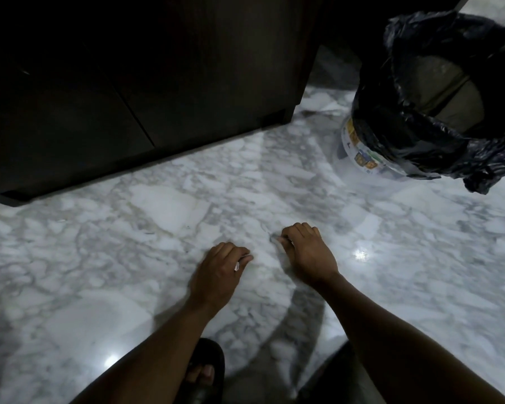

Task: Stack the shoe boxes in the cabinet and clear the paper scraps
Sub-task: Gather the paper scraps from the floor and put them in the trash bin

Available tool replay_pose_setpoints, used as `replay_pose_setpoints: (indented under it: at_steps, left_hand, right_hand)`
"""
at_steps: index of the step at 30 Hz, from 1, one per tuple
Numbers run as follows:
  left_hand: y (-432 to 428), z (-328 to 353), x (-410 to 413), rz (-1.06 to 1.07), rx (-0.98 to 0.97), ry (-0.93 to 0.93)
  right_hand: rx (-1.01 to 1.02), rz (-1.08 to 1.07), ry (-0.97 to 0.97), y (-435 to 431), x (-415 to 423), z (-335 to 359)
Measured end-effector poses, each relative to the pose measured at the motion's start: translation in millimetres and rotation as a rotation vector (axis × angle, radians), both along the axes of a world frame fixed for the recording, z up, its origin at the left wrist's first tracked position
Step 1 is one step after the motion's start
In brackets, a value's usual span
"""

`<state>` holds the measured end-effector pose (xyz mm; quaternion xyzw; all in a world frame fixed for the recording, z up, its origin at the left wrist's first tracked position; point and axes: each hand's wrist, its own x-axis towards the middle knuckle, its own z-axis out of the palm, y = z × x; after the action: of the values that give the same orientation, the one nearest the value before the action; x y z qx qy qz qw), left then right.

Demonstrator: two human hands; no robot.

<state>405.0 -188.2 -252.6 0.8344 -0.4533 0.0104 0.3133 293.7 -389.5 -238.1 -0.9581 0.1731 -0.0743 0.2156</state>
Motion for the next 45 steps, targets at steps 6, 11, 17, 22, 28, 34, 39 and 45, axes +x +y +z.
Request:
replay_pose_setpoints:
  at_steps: [6, 11, 17, 22, 28, 34, 39, 45]
  left_hand:
    - [-2, 17, -6, 0.088, -0.006, 0.083]
    - [10, 27, -35, 0.179, -0.005, 0.274]
    - [22, 46, -70, 0.222, 0.027, 0.508]
    - [-45, 129, -71, 0.130, -0.066, 0.485]
    - [-147, 273, -48, 0.016, -0.396, 0.393]
    - [-244, 386, -19, -0.042, -0.542, 0.236]
    - [-315, 374, -2, -0.077, -0.470, 0.244]
    - [-346, 286, 17, 0.036, -0.162, 0.430]
  right_hand:
    - [0.127, -0.332, -0.029, 42, -2, 2]
    - [0.361, -0.510, -0.042, 85, -22, 20]
    - [0.495, -0.761, -0.118, 112, -53, 72]
    - [0.323, -0.740, -0.283, 59, -58, 159]
    - [0.018, -0.691, -0.487, -51, -59, 315]
    - [-0.150, -0.552, -0.489, -138, -49, 443]
    - [-0.047, -0.564, -0.479, -199, -20, 420]
    - [0.271, -0.750, -0.321, -220, -1, 303]
